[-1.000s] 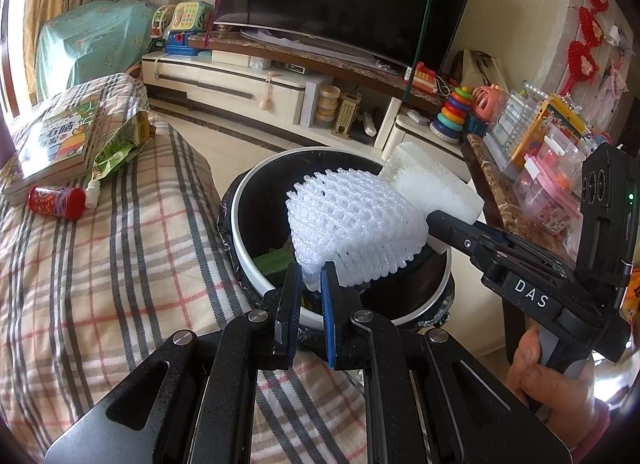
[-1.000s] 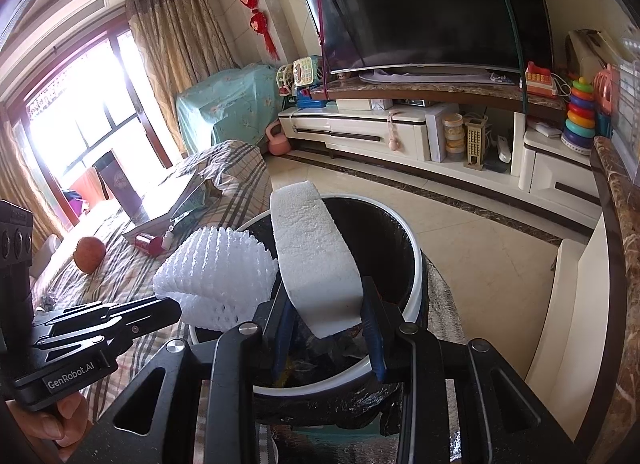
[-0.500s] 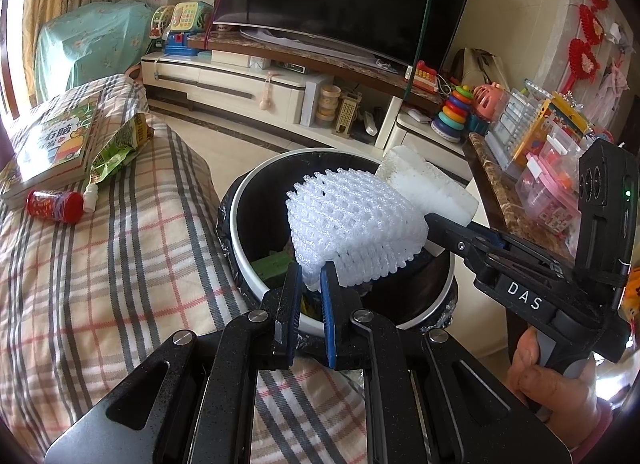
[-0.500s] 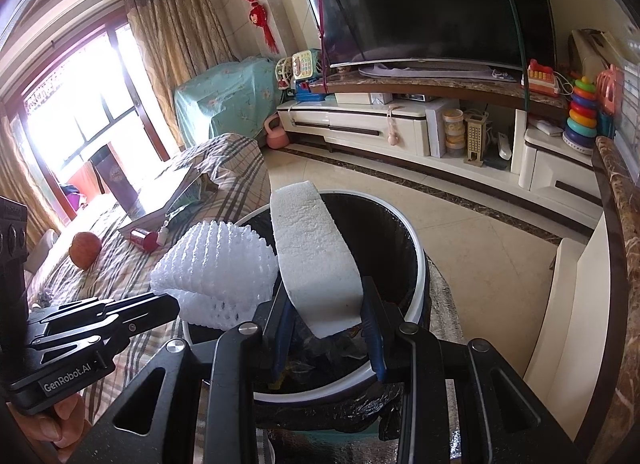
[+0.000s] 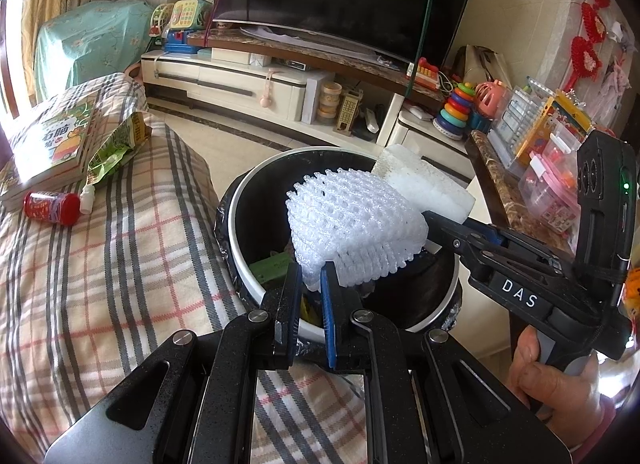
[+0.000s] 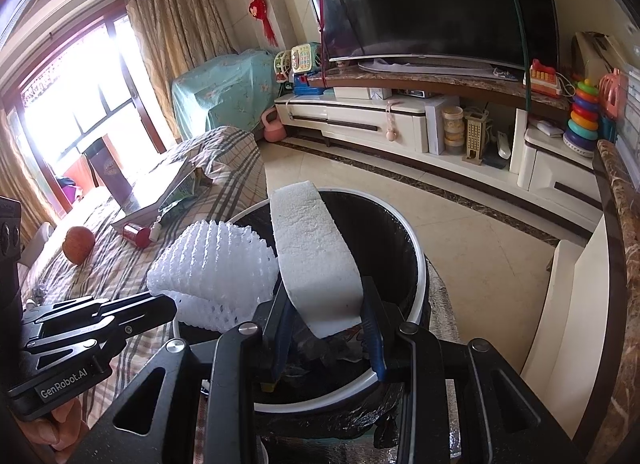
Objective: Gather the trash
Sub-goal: 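Hold the foam net and foam block above the bin opening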
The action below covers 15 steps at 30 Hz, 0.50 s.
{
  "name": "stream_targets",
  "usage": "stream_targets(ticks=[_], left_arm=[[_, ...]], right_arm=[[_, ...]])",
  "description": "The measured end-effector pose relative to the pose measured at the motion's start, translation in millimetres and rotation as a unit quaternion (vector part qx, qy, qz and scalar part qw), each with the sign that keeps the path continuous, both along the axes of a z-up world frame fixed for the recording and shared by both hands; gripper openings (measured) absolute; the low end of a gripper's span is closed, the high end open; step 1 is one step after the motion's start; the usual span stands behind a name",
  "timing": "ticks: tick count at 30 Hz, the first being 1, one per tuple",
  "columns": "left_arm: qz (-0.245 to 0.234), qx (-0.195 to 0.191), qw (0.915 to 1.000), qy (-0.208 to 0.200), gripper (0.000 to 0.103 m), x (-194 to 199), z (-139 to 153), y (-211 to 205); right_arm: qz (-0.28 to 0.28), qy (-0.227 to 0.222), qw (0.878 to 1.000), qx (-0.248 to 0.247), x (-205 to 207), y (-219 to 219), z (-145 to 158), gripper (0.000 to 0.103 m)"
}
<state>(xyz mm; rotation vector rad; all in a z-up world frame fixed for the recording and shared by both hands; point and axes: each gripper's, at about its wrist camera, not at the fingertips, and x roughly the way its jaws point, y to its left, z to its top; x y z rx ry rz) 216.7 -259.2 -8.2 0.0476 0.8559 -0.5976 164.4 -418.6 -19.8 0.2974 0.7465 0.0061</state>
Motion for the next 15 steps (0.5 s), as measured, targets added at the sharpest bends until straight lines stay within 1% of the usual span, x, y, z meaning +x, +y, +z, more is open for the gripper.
stream_targets(ticks=[15], left_arm=[[0.003, 0.006, 1.0, 0.003, 0.009, 6.7, -4.2, 1.4]], right_arm=[[0.002, 0.002, 1.0, -0.001, 0.5, 0.2, -0.8, 0.032]])
